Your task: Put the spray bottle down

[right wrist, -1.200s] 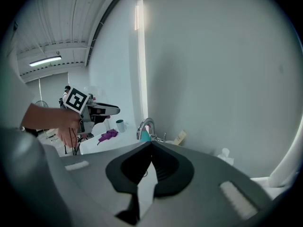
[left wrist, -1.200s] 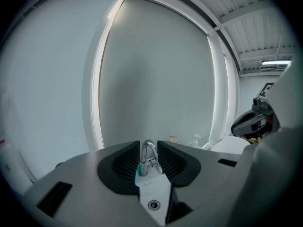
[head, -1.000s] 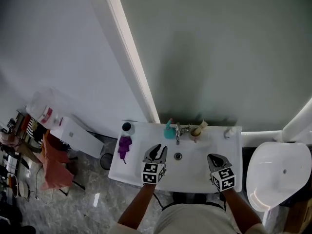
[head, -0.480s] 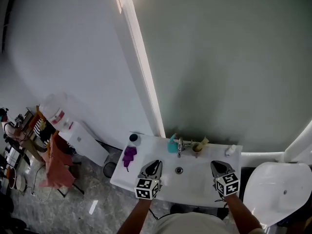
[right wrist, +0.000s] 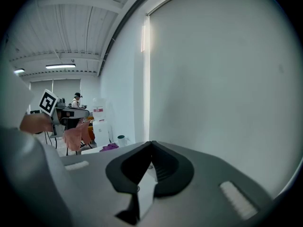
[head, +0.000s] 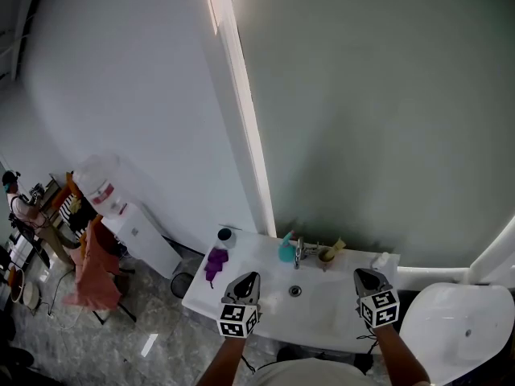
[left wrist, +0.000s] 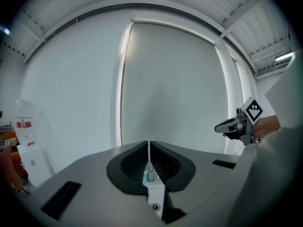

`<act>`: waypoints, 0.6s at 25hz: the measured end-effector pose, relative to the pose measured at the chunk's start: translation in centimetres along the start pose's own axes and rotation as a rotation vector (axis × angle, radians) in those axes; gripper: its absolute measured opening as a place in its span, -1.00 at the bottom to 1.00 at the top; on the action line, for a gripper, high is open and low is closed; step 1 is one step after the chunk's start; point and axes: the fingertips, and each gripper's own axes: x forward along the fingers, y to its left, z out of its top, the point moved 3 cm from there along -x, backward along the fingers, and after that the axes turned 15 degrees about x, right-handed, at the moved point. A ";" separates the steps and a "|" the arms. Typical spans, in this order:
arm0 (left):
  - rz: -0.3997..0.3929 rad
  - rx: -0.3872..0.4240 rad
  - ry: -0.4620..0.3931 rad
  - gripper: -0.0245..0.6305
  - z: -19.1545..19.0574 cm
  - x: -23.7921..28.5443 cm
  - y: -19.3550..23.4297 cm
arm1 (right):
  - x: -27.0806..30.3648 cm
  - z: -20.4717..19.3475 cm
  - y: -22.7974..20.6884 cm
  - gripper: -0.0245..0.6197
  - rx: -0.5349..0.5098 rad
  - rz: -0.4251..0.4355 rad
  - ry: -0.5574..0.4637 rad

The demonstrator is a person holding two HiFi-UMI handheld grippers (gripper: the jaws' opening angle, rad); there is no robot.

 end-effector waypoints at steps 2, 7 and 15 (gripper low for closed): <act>0.007 0.006 -0.002 -0.88 0.1 0.0 0.1 | -0.1 0.6 -0.2 -0.89 -0.029 -0.005 -0.011; 0.016 0.029 -0.015 -0.91 0.6 0.1 0.3 | -0.4 1.3 -0.5 -0.89 -0.073 -0.004 -0.032; 0.011 0.024 -0.020 -0.91 0.9 0.1 0.3 | -1.2 1.8 0.0 -0.89 -0.080 0.024 -0.082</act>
